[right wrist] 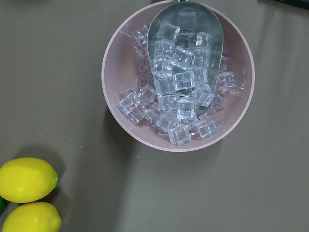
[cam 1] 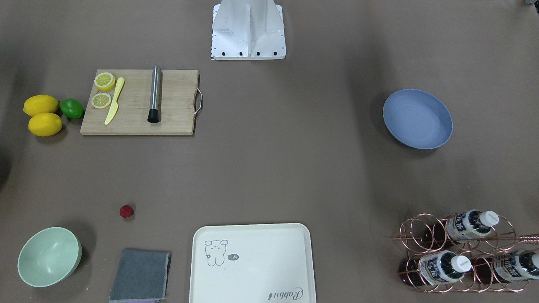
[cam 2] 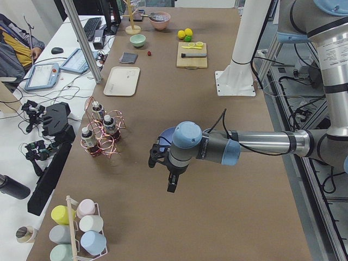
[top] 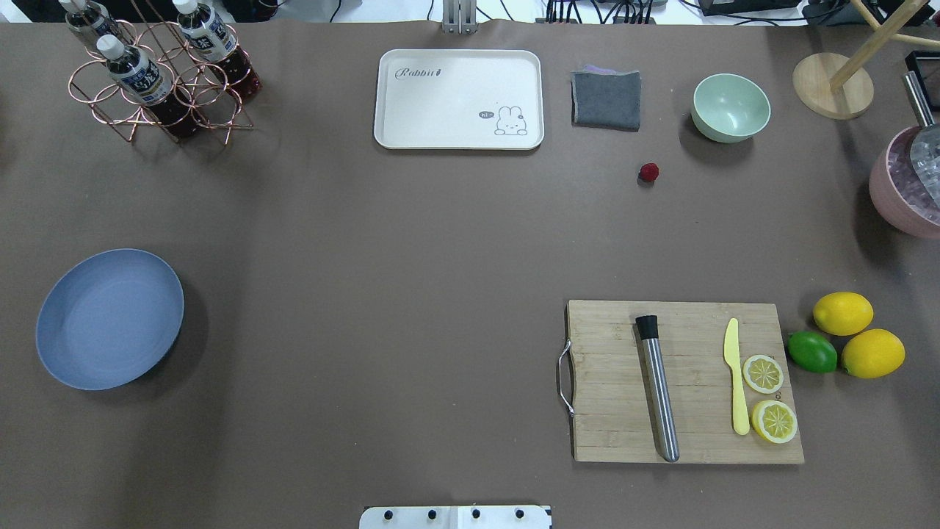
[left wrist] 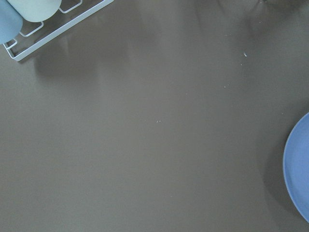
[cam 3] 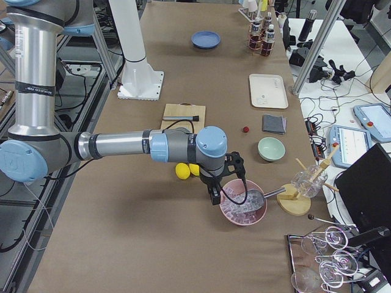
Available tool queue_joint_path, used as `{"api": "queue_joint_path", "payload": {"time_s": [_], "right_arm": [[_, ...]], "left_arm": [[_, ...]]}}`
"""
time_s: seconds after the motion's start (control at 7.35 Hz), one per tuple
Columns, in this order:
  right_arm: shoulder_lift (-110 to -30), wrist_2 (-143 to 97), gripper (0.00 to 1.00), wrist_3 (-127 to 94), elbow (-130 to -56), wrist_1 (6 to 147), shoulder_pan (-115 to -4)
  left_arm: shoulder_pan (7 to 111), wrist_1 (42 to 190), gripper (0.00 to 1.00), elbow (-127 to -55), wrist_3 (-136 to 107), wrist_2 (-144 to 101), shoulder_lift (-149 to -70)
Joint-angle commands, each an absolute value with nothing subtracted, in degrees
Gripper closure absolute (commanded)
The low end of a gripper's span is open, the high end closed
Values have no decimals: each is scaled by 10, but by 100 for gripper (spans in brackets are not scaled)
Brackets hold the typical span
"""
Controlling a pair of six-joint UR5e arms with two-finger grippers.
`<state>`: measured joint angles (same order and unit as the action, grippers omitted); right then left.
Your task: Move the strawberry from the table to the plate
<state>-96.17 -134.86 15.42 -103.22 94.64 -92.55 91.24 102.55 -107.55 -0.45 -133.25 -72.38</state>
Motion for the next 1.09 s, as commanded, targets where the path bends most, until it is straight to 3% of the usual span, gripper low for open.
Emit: {"api": "queue_joint_path", "payload": {"time_s": [0.0, 0.95], "right_arm": [[-961, -1348, 0, 153, -1032, 946, -925], [-958, -1347, 0, 159, -1031, 947, -923]], "left_arm": [[913, 1028, 2, -1073, -9, -1335, -728], [909, 1031, 2, -1070, 8, -1340, -724]]}}
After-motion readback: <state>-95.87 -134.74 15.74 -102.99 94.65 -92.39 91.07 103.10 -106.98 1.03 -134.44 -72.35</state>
